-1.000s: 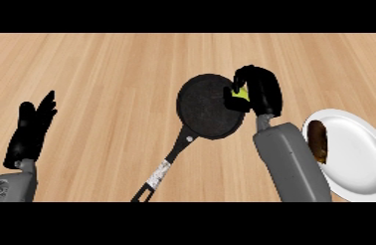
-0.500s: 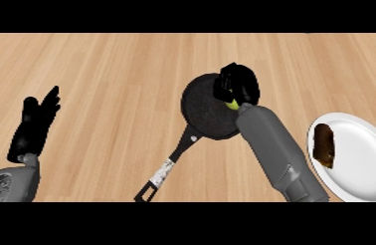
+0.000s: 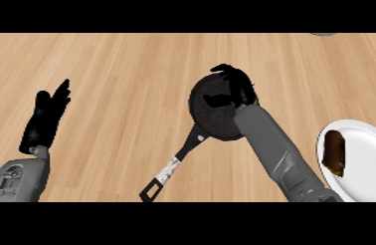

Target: Pick the pear from the plate and place it in the pan

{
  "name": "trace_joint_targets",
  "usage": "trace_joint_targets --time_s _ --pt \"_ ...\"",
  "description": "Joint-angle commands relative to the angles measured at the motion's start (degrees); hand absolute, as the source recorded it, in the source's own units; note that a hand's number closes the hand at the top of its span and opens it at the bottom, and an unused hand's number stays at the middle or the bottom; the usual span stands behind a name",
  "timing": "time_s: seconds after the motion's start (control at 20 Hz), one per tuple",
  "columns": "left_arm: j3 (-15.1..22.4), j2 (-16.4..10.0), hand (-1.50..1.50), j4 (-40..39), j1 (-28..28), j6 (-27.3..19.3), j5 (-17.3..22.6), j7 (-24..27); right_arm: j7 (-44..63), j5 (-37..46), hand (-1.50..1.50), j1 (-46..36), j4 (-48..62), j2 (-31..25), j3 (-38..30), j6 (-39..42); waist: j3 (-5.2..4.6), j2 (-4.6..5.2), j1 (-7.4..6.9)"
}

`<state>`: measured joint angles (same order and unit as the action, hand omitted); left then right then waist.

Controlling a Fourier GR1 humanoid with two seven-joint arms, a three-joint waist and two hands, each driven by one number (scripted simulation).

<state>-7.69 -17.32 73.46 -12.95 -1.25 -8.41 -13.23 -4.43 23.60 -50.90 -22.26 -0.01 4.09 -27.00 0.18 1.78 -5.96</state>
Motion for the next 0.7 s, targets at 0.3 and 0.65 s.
trace_joint_targets --time_s 0.3,0.65 --pt "0.9 0.7 0.00 -0.4 -2.2 0.2 -0.4 -1.4 -14.1 -14.0 -1.50 -1.0 2.0 0.0 -1.8 -5.9 0.08 0.14 -0.77" --pt "-0.7 -0.5 0.00 -0.3 0.4 -0.1 -0.5 -1.5 -19.4 -22.8 -1.50 -3.3 3.4 0.0 -5.3 -10.3 -0.05 -0.71 1.51"
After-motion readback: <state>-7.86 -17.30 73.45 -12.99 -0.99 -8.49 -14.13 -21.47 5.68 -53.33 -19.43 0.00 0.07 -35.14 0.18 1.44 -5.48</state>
